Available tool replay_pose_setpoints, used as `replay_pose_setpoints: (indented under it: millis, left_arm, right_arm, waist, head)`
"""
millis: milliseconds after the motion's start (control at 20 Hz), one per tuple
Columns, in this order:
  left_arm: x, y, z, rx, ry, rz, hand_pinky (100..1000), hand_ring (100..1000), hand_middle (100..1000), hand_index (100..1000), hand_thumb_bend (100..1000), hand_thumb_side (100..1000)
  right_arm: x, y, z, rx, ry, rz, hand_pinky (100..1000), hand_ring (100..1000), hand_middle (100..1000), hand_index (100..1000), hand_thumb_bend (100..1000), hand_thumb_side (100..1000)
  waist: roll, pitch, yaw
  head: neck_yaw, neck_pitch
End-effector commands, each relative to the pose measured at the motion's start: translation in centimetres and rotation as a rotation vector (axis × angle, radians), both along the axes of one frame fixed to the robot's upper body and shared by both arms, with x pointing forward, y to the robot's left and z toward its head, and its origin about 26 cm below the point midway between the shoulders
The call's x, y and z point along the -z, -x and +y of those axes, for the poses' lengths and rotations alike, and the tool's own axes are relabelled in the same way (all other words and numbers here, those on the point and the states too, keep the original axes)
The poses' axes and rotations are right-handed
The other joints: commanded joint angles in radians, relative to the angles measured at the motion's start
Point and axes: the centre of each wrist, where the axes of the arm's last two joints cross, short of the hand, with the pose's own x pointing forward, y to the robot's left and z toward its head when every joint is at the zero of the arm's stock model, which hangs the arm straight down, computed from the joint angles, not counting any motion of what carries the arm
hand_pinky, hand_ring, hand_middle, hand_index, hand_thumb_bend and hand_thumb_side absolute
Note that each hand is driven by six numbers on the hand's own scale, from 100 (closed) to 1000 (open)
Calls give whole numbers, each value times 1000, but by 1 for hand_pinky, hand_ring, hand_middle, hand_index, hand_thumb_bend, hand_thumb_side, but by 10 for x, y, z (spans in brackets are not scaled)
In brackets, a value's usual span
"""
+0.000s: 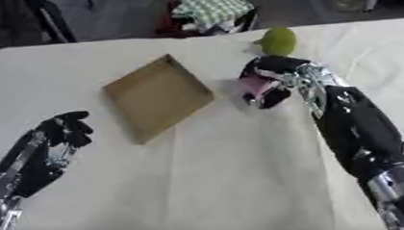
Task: Pick up objects on the table and place them in the box.
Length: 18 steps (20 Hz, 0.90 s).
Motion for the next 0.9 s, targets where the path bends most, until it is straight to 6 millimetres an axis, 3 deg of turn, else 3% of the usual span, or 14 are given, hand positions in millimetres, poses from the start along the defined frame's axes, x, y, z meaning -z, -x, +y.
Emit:
replay_pose_setpoints:
  millis: [50, 350, 900]
  left_arm:
    - [-7, 0, 0, 12, -3, -22, 624, 602, 608, 864, 100, 715]
    - [-7, 0, -3, 30, -8, -22, 625, 602, 608, 862, 100, 716]
    - [-13, -6, -23, 163, -26, -29, 625, 603, 609, 858, 100, 722]
  right_arm:
    - [-36, -4, 3, -47, -27, -92, 447, 443, 580, 722, 100, 100]
    - [-66, -5, 21, -131, -74, -131, 446, 443, 579, 725, 100, 100]
    - [-95, -6, 35, -193, -87, -136, 470, 468, 595, 768, 100, 100]
  waist:
    - [-2, -13, 2]
    - [-9, -13, 18]
    - [-22, 8, 137]
  head:
    - [0, 5]
    - [-12, 5]
    - [-116, 5]
